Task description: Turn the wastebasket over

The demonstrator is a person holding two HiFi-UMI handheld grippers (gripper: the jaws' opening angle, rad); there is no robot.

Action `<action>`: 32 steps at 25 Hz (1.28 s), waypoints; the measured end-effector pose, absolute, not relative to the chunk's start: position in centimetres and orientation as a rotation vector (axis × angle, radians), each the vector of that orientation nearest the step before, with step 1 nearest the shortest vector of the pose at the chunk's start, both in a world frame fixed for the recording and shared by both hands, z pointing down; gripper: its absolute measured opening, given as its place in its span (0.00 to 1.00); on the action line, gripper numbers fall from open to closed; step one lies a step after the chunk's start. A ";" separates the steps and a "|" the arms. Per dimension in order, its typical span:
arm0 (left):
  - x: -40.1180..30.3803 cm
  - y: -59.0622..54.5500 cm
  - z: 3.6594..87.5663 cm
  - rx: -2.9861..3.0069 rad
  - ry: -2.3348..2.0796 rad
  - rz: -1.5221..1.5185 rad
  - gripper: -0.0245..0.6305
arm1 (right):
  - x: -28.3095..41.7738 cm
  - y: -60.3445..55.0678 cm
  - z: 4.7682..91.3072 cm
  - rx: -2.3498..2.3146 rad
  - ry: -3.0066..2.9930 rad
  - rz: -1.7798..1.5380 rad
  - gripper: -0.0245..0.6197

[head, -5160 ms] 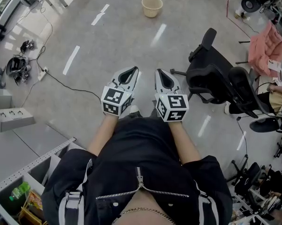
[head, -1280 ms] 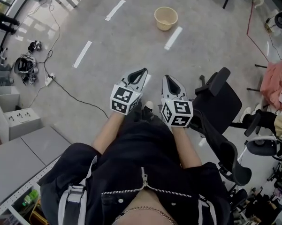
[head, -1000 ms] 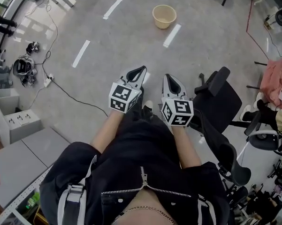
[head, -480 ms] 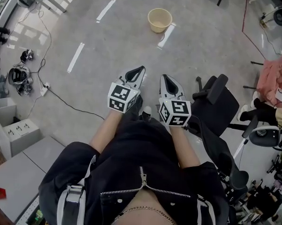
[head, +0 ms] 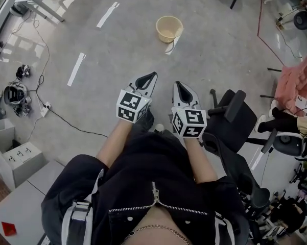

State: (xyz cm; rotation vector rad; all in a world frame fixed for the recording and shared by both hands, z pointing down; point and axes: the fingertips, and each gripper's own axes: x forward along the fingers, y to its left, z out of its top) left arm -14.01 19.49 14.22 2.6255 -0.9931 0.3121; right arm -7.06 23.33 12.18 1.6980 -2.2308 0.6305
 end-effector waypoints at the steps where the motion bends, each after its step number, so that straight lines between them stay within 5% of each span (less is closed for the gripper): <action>1: -14.3 19.0 14.3 2.627 -0.984 0.310 0.04 | -7.4 22.9 12.2 1.703 -2.224 0.627 0.05; 32: -13.8 10.6 15.7 2.645 -0.839 0.315 0.04 | -6.5 15.8 12.0 1.853 -2.098 0.610 0.05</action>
